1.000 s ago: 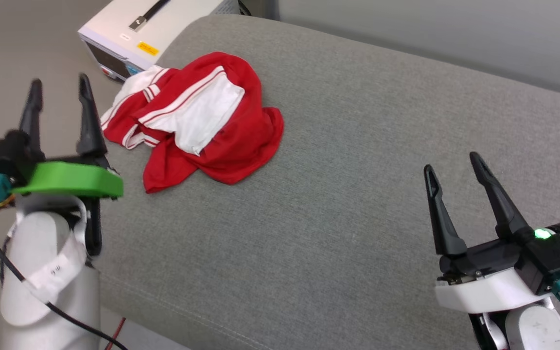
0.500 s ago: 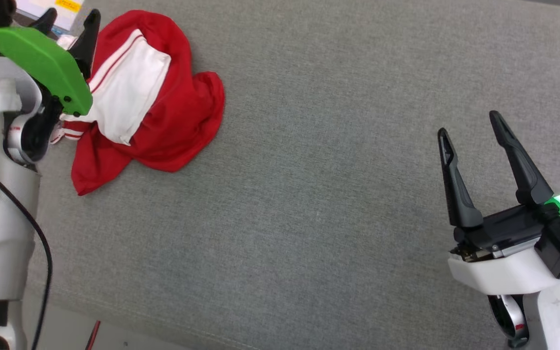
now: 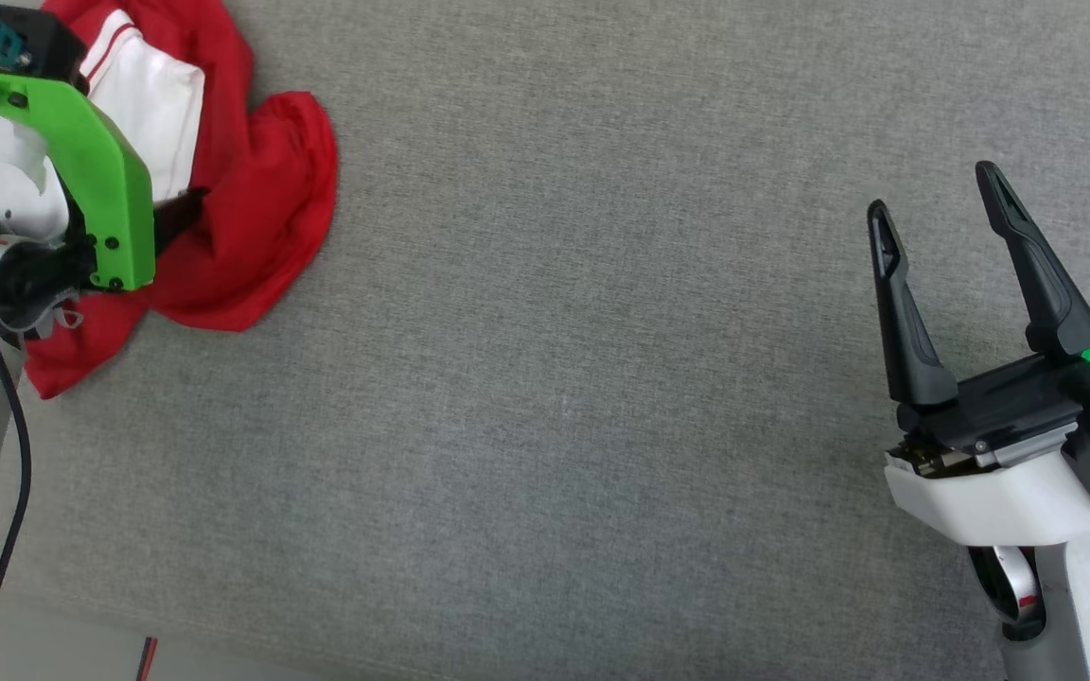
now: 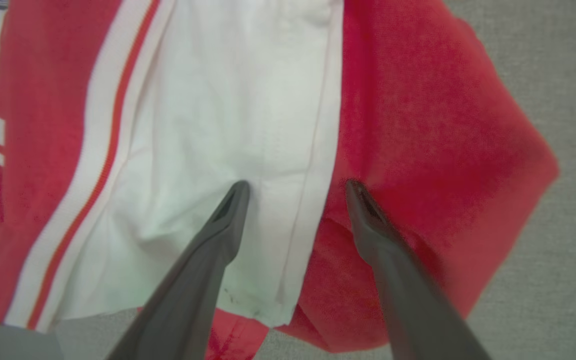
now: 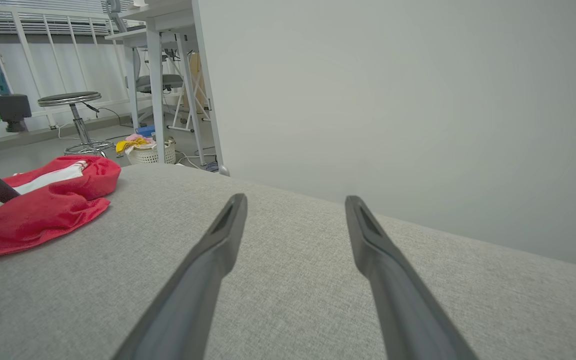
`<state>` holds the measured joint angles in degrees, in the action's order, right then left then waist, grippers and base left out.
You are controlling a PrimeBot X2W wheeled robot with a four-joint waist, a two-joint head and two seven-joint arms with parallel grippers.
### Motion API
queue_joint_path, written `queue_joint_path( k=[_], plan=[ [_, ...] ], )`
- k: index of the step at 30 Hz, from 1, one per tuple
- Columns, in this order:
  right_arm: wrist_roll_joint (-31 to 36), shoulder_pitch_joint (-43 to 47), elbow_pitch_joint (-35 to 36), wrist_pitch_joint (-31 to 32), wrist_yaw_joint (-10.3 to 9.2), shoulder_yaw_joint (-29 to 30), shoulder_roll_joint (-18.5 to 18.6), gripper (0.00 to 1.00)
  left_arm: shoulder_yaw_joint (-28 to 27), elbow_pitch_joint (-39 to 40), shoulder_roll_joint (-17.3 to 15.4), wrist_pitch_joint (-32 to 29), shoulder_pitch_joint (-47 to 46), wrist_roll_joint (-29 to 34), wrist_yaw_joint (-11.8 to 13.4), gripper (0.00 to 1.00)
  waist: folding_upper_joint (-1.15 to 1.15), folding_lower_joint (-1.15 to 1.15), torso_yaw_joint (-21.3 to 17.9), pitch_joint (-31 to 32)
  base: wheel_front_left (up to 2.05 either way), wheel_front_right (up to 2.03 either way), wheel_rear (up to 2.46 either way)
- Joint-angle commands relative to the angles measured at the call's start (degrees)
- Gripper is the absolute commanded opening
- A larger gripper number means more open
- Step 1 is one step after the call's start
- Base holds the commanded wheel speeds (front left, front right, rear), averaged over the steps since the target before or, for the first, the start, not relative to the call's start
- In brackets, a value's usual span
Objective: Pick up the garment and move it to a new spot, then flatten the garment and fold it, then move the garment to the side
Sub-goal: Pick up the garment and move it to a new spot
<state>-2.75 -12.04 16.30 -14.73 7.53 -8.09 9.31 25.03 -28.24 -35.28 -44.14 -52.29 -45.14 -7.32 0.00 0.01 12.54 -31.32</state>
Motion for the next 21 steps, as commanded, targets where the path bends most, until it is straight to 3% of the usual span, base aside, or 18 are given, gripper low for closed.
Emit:
queue_joint_path(
  k=[1, 10, 11, 12, 21],
  plan=[
    [0.2, -1.1, 0.3, -0.3, -0.04, -0.1, 0.1, 1.0, 0.9, -1.0, -0.2, -0.1, 0.2, -0.2, -0.2, 1.0, 0.0, -0.01, -1.7, -1.7, 0.0, 0.0, 0.0],
    [0.5, -1.3, 0.5, -0.3, -0.04, 0.8, 0.4, 1.0, 11.0, -7.3, 0.6, -0.8, 2.0, 1.3, -0.2, 1.0, 0.0, -0.01, -2.6, -2.9, 0.0, 0.0, 0.0],
    [0.5, -1.2, 0.4, -0.3, -0.04, 0.9, 0.3, 1.0, 11.7, -7.6, 0.6, -0.6, 1.9, 1.0, -0.2, 0.37, 0.0, -0.01, -2.5, -2.7, 0.0, 0.0, 0.0],
    [0.6, -1.1, 0.2, -0.3, -0.04, 0.8, 0.2, 1.0, 12.4, -7.9, 0.6, -0.3, 1.8, 0.6, -0.2, 0.0, 0.0, -0.01, -2.5, -2.4, 0.0, 0.0, 0.0],
    [0.3, 0.2, -0.8, -0.3, -0.04, 0.6, -1.4, 1.0, 14.8, -5.5, -3.4, 8.1, -1.7, -2.0, -0.2, 0.0, 0.0, -0.01, -1.7, 3.2, 0.0, 0.0, 0.0]
  ],
)
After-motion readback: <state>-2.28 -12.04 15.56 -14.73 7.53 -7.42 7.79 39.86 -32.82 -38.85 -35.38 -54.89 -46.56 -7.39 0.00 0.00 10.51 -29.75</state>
